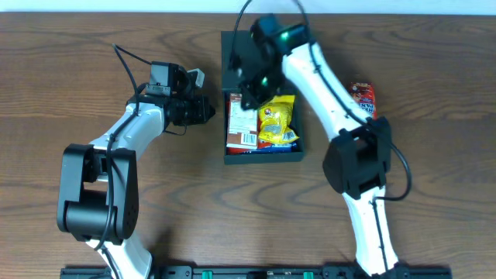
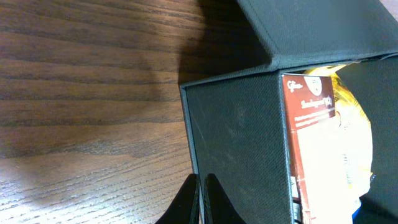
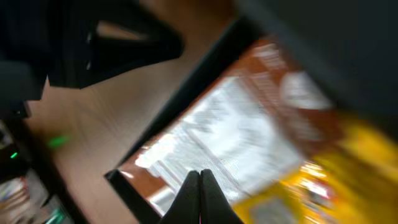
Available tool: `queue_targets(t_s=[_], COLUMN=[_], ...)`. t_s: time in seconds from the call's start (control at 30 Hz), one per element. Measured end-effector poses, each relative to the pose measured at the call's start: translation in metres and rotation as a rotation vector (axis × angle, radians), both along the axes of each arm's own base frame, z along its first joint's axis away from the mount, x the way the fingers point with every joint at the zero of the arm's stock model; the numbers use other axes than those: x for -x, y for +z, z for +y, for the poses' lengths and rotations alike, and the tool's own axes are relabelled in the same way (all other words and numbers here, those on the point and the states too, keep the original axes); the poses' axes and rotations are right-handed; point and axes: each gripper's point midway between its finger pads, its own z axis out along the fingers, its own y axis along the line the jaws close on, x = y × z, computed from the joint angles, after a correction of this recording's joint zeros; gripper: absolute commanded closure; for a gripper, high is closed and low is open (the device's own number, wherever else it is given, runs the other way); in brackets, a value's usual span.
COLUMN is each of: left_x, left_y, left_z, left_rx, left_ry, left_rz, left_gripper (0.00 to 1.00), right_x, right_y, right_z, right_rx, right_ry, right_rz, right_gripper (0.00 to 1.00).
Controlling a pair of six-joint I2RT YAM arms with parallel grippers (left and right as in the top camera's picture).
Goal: Pack container
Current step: 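Push the Pocky box down along the box's left side with the right gripper, then move the right gripper to the Hello Panda box and grasp it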
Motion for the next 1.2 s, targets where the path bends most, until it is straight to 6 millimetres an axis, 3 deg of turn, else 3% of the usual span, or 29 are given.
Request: queue_targets(t_s=[0.1, 0.17, 0.23, 0.33, 0.47, 0.87, 1.1, 1.2], left_x=[0.0, 0.0, 0.0, 0.0, 0.0, 0.0, 0.0, 0.0], left_y=[0.0, 0.0, 0.0, 0.0, 0.0, 0.0, 0.0, 0.0], left_z=[0.0, 0.0, 0.0, 0.0, 0.0, 0.0, 0.0, 0.0], left_rx=[0.0, 0.0, 0.0, -0.002, -0.002, -0.002, -0.002, -0.003], left_ry=[0.0, 0.0, 0.0, 0.001, 0.001, 0.001, 0.001, 0.002], left_rz=[0.0, 0.0, 0.0, 0.0, -0.001, 0.0, 0.0, 0.0], left_gripper=[0.94, 0.94, 0.94, 0.94, 0.94, 0.94, 0.94, 0.94], right_x=[-0.018, -0.022, -0.017, -0.006, -0.005, -0.016, -0.012, -0.008], right_y=[0.0, -0.016, -0.034, -0.054, -0.061, -0.057, -0.058, -0.048], right_z=[-0.034, -0.056, -0.063, -0.059, -0.049, -0.023, -0.028, -0.033], right_rx=[0.049, 0.089, 0.116, 0.136, 0.13, 0.055, 0.075, 0.094], right_ry=[-0.068, -0.108, -0.114, -0.099, -0.082, -0.06, -0.079, -0.096], right_rz=[-0.022, 0.005, 0.036, 0.065, 0.05, -0.016, 0.01, 0.038], right_gripper=[0.99, 0.99, 0.99, 0.99, 0.99, 0.99, 0.99, 0.99])
